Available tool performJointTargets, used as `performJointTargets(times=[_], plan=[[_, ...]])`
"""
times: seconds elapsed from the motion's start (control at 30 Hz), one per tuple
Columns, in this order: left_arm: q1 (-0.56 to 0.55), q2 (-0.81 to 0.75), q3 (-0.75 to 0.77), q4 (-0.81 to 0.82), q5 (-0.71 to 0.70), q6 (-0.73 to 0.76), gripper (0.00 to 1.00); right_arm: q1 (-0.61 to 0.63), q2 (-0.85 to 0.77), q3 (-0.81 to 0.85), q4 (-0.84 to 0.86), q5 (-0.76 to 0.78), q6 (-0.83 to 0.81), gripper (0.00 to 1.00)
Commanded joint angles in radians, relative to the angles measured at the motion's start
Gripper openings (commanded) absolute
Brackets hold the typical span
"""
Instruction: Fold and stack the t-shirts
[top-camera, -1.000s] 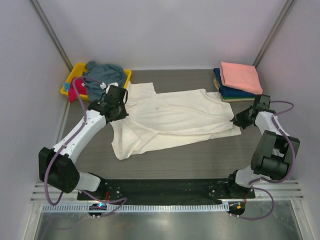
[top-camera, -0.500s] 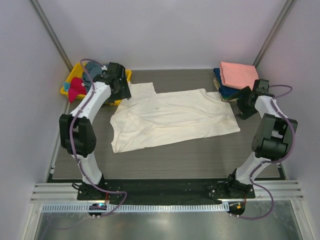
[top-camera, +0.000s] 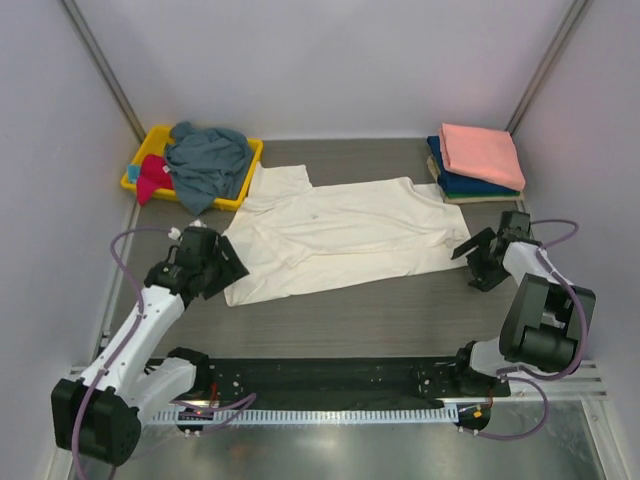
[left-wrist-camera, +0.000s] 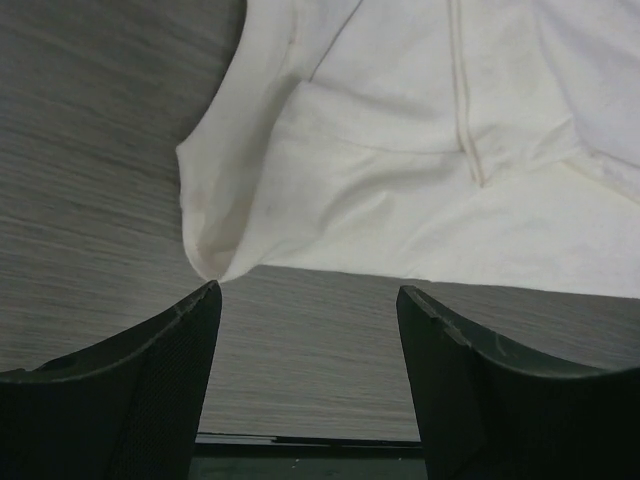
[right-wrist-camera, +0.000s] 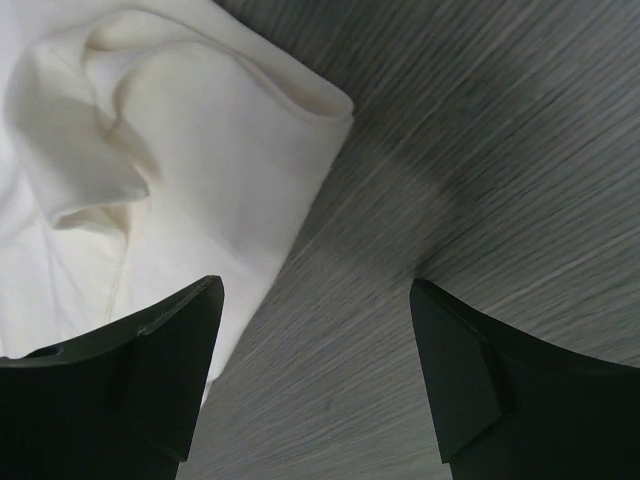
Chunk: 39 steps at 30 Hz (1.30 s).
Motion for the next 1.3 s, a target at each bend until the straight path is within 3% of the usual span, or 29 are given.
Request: performJointTargets(times=[0.0,0.13,0.33,0.5,0.73,0.97,1.07,1.1,1.2,1.27], plan=[[0.000,-0.051,-0.096,0.133,0.048,-0.091,0.72,-0.019,0.024,-0.005,0.092,-0.005,-0.037,0.81],[-0.002,-0.029,-0.159,0.188,0.058,-0.133,0.72,-0.035,0.074,0.036,0.110,0.002,-0.019,0.80],[0.000,0.008,-0.230,0.239,0.016,-0.174,0.73,-0.035,0.141,0.049,0.166,0.025,0.006,0.71],[-0.008,0.059,-0.267,0.279,0.005,-0.202,0.73,-0.036,0.184,0.056,0.187,0.030,0.018,0.54],[-0.017,0.182,-0.236,0.248,-0.003,-0.214,0.63,-0.036,0.186,0.050,0.196,0.028,0.012,0.29],[-0.051,0.027,-0.222,0.138,-0.089,-0.171,0.68,-0.036,0.181,0.038,0.201,0.024,0.006,0.14],[-0.051,-0.018,-0.265,0.188,-0.103,-0.144,0.54,-0.036,0.193,0.029,0.228,0.015,0.007,0.01],[-0.049,-0.019,-0.274,0.214,-0.096,-0.138,0.39,-0.036,0.199,0.024,0.235,0.007,0.007,0.01],[-0.051,0.013,-0.282,0.302,-0.064,-0.121,0.15,-0.036,0.201,0.013,0.250,-0.004,0.007,0.01],[-0.051,0.063,-0.267,0.334,-0.041,-0.099,0.13,-0.036,0.192,0.007,0.250,-0.008,0.010,0.01]])
